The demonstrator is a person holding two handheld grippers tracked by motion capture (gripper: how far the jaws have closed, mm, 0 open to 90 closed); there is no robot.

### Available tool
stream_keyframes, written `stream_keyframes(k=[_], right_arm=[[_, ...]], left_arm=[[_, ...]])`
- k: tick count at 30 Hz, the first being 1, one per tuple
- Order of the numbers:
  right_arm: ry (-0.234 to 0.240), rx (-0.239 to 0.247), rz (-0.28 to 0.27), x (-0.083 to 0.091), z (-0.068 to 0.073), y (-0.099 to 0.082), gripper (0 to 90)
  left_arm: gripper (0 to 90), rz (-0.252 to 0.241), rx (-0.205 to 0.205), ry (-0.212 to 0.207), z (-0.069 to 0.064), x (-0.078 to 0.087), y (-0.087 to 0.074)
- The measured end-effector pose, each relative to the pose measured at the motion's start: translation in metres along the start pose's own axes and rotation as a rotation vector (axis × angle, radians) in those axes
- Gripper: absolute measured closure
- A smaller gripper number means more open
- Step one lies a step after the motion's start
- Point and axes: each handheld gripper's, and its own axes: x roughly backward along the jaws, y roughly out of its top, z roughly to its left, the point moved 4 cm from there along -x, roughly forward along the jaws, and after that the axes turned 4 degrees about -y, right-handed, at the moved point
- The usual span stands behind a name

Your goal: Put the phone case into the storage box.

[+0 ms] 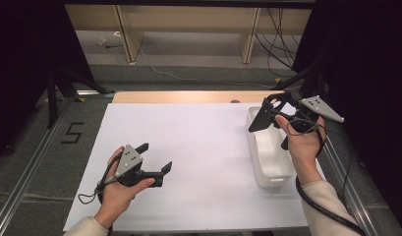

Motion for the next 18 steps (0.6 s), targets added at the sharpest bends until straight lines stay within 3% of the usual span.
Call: stream_keyframes(k=[18], right_arm=[[-0.026,-0.004,0.012,-0.0016,-0.009,-0.004,15.1]], left_arm=[[3.1,0.004,0.0,-0.003,-0.0001,-0.0007,-0.0007]])
